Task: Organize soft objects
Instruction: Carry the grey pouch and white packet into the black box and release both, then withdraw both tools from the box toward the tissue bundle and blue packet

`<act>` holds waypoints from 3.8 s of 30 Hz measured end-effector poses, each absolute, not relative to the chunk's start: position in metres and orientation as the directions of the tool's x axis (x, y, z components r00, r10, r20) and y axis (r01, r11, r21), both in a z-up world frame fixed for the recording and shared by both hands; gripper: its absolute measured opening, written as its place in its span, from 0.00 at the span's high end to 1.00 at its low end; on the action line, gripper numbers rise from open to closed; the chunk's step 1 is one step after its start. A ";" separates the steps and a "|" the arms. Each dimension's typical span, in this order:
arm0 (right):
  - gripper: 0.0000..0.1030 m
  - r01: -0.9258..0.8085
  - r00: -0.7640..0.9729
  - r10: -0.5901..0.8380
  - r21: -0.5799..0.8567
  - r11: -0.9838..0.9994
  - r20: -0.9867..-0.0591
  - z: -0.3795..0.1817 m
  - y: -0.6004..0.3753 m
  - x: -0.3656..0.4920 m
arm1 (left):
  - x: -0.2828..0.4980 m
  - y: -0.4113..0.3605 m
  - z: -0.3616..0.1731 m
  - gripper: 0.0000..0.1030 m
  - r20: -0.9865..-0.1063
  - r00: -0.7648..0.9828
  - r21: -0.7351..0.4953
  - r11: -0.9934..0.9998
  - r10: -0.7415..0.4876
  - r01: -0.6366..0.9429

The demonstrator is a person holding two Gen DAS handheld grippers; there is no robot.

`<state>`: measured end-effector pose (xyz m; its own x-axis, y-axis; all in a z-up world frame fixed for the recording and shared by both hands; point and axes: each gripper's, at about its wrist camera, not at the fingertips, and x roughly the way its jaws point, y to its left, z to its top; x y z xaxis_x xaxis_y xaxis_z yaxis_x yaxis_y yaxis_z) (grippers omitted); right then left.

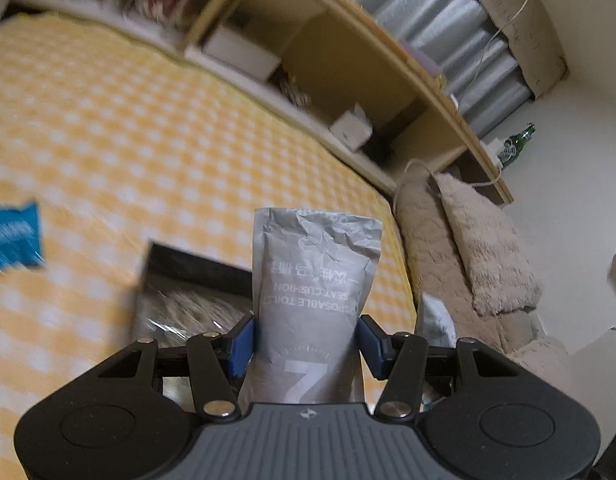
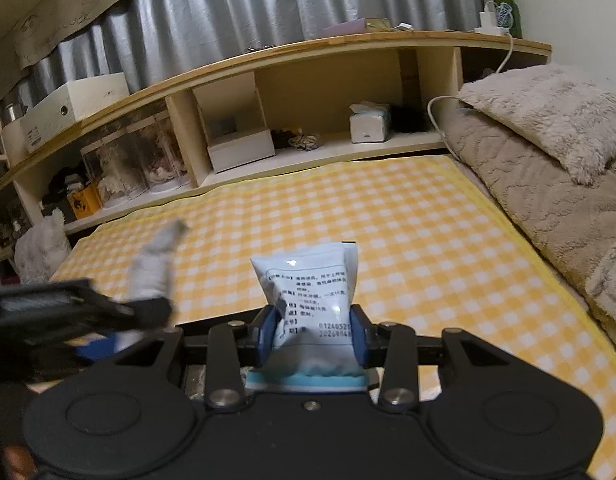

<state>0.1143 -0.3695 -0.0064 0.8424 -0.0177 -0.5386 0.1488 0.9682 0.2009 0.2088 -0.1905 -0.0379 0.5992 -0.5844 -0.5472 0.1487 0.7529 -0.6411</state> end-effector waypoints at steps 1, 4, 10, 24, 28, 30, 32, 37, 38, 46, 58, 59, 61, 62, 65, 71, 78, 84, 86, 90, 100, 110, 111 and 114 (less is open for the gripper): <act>0.62 0.151 0.844 -0.016 0.210 0.966 -0.535 -0.007 -0.371 0.115 | 0.211 -0.196 -0.043 0.46 -0.551 0.589 -0.652 0.745 -0.592 0.139; 0.62 0.160 0.850 -0.009 0.241 0.957 -0.527 -0.008 -0.378 0.114 | 0.219 -0.208 -0.060 0.45 -0.558 0.552 -0.702 0.707 -0.620 0.086; 0.62 0.172 0.854 0.005 0.292 0.941 -0.520 -0.011 -0.388 0.115 | 0.231 -0.228 -0.087 0.26 -0.594 0.487 -0.722 0.691 -0.640 0.026; 0.61 0.178 0.820 0.022 0.293 0.939 -0.571 -0.022 -0.394 0.120 | 0.219 -0.209 -0.062 0.22 -0.656 0.473 -0.576 0.795 -0.588 0.191; 0.61 0.168 0.793 0.067 0.323 0.931 -0.605 -0.027 -0.394 0.123 | 0.210 -0.190 -0.039 0.22 -0.654 0.532 -0.483 0.838 -0.538 0.253; 0.61 0.151 0.767 0.105 0.338 0.929 -0.633 -0.032 -0.389 0.126 | 0.206 -0.182 -0.028 0.21 -0.648 0.560 -0.446 0.853 -0.516 0.270; 0.61 0.133 0.734 0.146 0.351 0.927 -0.663 -0.037 -0.381 0.130 | 0.203 -0.175 -0.020 0.20 -0.641 0.582 -0.424 0.862 -0.501 0.277; 0.60 0.087 0.675 0.223 0.377 0.922 -0.703 -0.047 -0.360 0.138 | 0.202 -0.166 -0.010 0.19 -0.627 0.610 -0.408 0.871 -0.485 0.273; 0.55 0.070 0.669 0.243 0.385 0.920 -0.702 -0.049 -0.356 0.140 | 0.202 -0.164 -0.010 0.15 -0.627 0.613 -0.403 0.874 -0.480 0.272; 0.33 0.055 0.643 0.201 0.306 0.950 -0.739 -0.052 -0.341 0.139 | 0.202 -0.160 -0.017 0.05 -0.649 0.618 -0.374 0.893 -0.445 0.250; 0.78 -0.128 0.534 0.287 0.260 0.957 -0.795 -0.058 -0.312 0.142 | 0.199 -0.154 -0.017 0.05 -0.646 0.621 -0.368 0.894 -0.443 0.255; 0.78 -0.133 0.519 0.270 0.236 0.963 -0.811 -0.063 -0.308 0.145 | 0.199 -0.154 -0.018 0.05 -0.647 0.620 -0.368 0.894 -0.444 0.255; 0.78 -0.132 0.516 0.246 0.208 0.969 -0.821 -0.066 -0.305 0.150 | 0.199 -0.154 -0.019 0.05 -0.649 0.618 -0.368 0.894 -0.443 0.255; 0.78 -0.125 0.513 0.229 0.191 0.974 -0.828 -0.068 -0.305 0.153 | 0.199 -0.154 -0.020 0.05 -0.650 0.618 -0.367 0.895 -0.442 0.254; 0.76 -0.118 0.487 0.174 0.133 0.984 -0.856 -0.080 -0.305 0.163 | 0.200 -0.154 -0.022 0.05 -0.655 0.614 -0.368 0.896 -0.441 0.250; 0.77 -0.091 0.470 0.143 0.114 0.989 -0.871 -0.092 -0.308 0.172 | 0.200 -0.154 -0.025 0.05 -0.667 0.601 -0.365 0.896 -0.440 0.252; 0.69 -0.035 0.587 0.156 0.167 0.985 -0.795 -0.055 -0.328 0.146 | 0.200 -0.152 -0.021 0.05 -0.675 0.597 -0.344 0.900 -0.434 0.267; 0.52 0.004 0.665 0.140 0.191 0.982 -0.734 -0.025 -0.341 0.125 | 0.192 -0.149 -0.013 0.05 -0.677 0.601 -0.311 0.905 -0.426 0.292; 0.47 0.010 0.678 0.123 0.177 0.984 -0.724 -0.021 -0.340 0.120 | 0.188 -0.146 -0.010 0.05 -0.672 0.608 -0.301 0.906 -0.422 0.296; 0.38 0.026 0.705 0.103 0.171 0.985 -0.701 -0.010 -0.341 0.111 | 0.181 -0.141 -0.004 0.05 -0.670 0.619 -0.278 0.912 -0.409 0.302; 0.22 0.062 0.746 0.043 0.134 0.989 -0.665 0.005 -0.332 0.089 | 0.156 -0.131 0.010 0.00 -0.670 0.621 -0.223 0.908 -0.406 0.354; 0.03 0.086 0.766 -0.011 0.086 0.993 -0.642 0.012 -0.323 0.072 | 0.136 -0.112 0.018 0.00 -0.646 0.657 -0.190 0.915 -0.389 0.355; 0.01 0.086 0.769 -0.013 0.084 0.993 -0.639 0.012 -0.322 0.071 | 0.135 -0.109 0.019 0.00 -0.643 0.661 -0.190 0.916 -0.388 0.353; 0.00 0.091 0.772 -0.025 0.072 0.993 -0.635 0.014 -0.318 0.069 | 0.134 -0.100 0.019 0.00 -0.647 0.659 -0.189 0.918 -0.383 0.349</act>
<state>0.0690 -0.3183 0.0135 0.7724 -0.0246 -0.6347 0.0906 0.9933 0.0717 0.1341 -0.0997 0.0189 0.6590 -0.3834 -0.6470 0.3486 0.9180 -0.1890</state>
